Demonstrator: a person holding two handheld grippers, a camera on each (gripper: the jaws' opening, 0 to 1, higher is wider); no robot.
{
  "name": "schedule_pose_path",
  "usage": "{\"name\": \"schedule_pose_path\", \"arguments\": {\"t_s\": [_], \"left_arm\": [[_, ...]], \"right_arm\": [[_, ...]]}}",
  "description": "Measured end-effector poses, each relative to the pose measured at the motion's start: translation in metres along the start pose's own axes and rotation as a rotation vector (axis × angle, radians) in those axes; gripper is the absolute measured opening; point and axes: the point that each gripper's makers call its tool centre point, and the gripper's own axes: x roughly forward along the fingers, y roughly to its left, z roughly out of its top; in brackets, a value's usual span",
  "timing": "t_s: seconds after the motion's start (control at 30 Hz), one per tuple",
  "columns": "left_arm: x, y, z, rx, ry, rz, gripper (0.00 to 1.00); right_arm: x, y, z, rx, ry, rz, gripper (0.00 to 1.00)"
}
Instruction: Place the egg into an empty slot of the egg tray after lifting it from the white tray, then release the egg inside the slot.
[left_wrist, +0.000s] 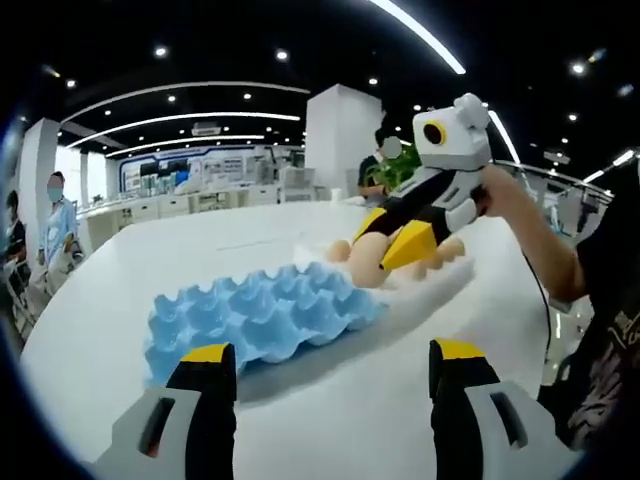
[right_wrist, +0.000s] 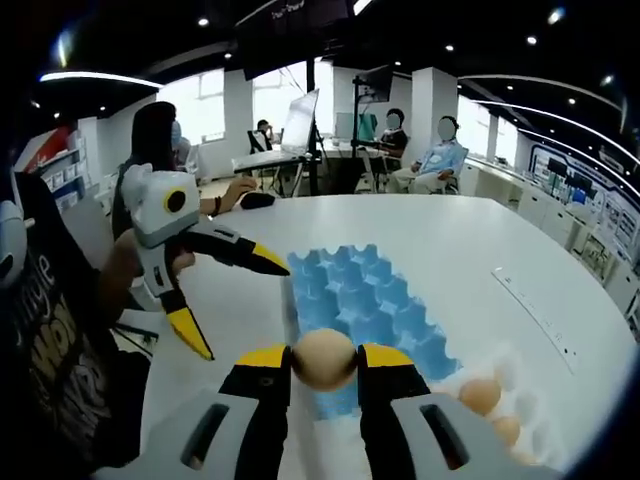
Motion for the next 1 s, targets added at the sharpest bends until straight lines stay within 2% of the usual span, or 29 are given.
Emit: {"name": "schedule_pose_path", "arguments": {"t_s": [0.13,0.27,0.4,0.73,0.9,1.0], "left_arm": [[0.01,-0.004,0.006,0.009,-0.022,-0.009,0.78],[0.019,0.0,0.017,0.006,-0.08,0.023,0.71],[0.021,-0.001,0.025,0.019,-0.136,0.031,0.53],[0.031,-0.004,0.027,0.06,-0.14,0.046,0.5],[0.036,-0.007,0.027,0.094,-0.136,0.049,0.45],[0.037,-0.01,0.025,0.104,-0.105,0.051,0.43]], "right_arm": [[0.005,0.006,0.009,0.0,-0.018,0.016,0.27],[0.01,0.008,0.017,0.001,-0.042,0.026,0.27],[0.013,0.011,0.019,0.011,-0.053,0.032,0.27],[0.022,0.017,0.014,0.041,-0.07,0.062,0.27],[0.024,0.019,0.014,0.06,-0.093,0.078,0.27],[0.026,0.021,0.01,0.053,-0.08,0.081,0.27]]}}
